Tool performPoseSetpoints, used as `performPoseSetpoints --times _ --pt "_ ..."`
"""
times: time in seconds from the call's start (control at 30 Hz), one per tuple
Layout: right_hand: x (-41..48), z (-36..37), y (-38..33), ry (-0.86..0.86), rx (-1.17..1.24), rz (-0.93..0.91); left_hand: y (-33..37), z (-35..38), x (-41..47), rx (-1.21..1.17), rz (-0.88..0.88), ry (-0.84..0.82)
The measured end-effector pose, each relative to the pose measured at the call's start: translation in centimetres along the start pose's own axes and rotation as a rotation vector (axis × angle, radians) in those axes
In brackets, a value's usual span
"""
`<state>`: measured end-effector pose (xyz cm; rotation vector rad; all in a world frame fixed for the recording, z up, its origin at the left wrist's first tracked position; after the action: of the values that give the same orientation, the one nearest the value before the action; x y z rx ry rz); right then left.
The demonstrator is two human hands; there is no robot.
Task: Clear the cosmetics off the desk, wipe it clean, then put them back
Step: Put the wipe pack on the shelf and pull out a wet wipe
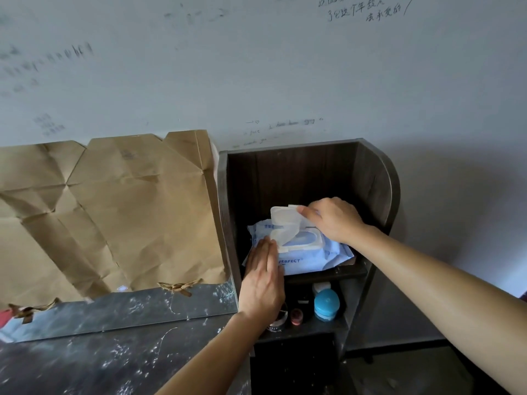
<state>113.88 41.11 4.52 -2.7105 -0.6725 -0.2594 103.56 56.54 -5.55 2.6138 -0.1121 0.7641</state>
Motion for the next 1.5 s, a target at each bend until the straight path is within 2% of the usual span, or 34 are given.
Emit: performPoseSetpoints --times 0.1,0.17,0.27,0.4,0.47,0.57,0.7,0.93,1.03,1.17,1.27,1.33,1.4,1.5 --pt "0.5 -0.1 0.4 0.206 -0.115 0.04 0.5 -0.9 0.3 -0.031 -0.005 0.027" --pt "0.6 0.1 0.9 0.242 -0.077 0.1 0.9 -1.8 1.1 -0.085 -0.092 0.014" --pt "0.4 0.5 1.2 0.256 0.134 0.167 1.2 -2.3 3.2 -0.094 -0.253 -0.096" --pt "-0.5 0.7 1.5 0.316 0.371 0.184 0.9 -2.2 5.7 -0.055 -0.334 -0.126" --pt "-0.8 0.4 1.4 0.284 0.393 0.123 0.6 -2.1 6.2 -0.078 -0.339 -0.101" --pt "-1.1 0.8 0.5 0.103 0.398 0.017 0.6 -2.3 5.9 -0.035 -0.291 -0.022" --pt "-1.1 2.5 -1.1 -0.11 0.241 -0.04 1.1 -2.6 5.2 -0.009 -0.261 0.037" --pt "-0.9 3.2 -1.9 -0.127 0.124 0.004 1.8 -2.7 4.3 0.108 -0.23 0.024" --pt "-0.9 3.0 -1.0 -0.064 0.283 0.082 1.9 -2.5 4.5 0.089 -0.236 -0.002" --pt "-1.0 1.5 -0.6 0.136 0.699 0.221 1.8 -2.6 4.7 0.083 -0.231 0.004" --pt "-1.1 -0.3 0.5 0.304 0.922 0.337 1.5 -2.5 4.8 0.085 -0.23 0.005" --pt "-1.0 -1.0 1.2 0.353 1.068 0.395 1.3 -2.3 4.8 0.066 -0.228 0.013" --pt "-1.2 -1.3 1.7 0.38 1.171 0.444 1.3 -2.3 4.7 0.031 -0.188 0.024" --pt "-1.9 -1.1 2.3 0.406 1.193 0.508 1.9 -2.4 4.5 -0.051 -0.042 -0.013"
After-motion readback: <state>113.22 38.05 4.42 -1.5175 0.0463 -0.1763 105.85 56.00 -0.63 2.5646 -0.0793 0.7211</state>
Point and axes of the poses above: each hand's wrist, its own x-axis towards the middle knuckle, its own z-axis out of the palm, y = z × x, the point moved 5 cm from there along x, towards the middle knuckle, and after that the axes turned 6 degrees about -z, right-handed, at the moved point
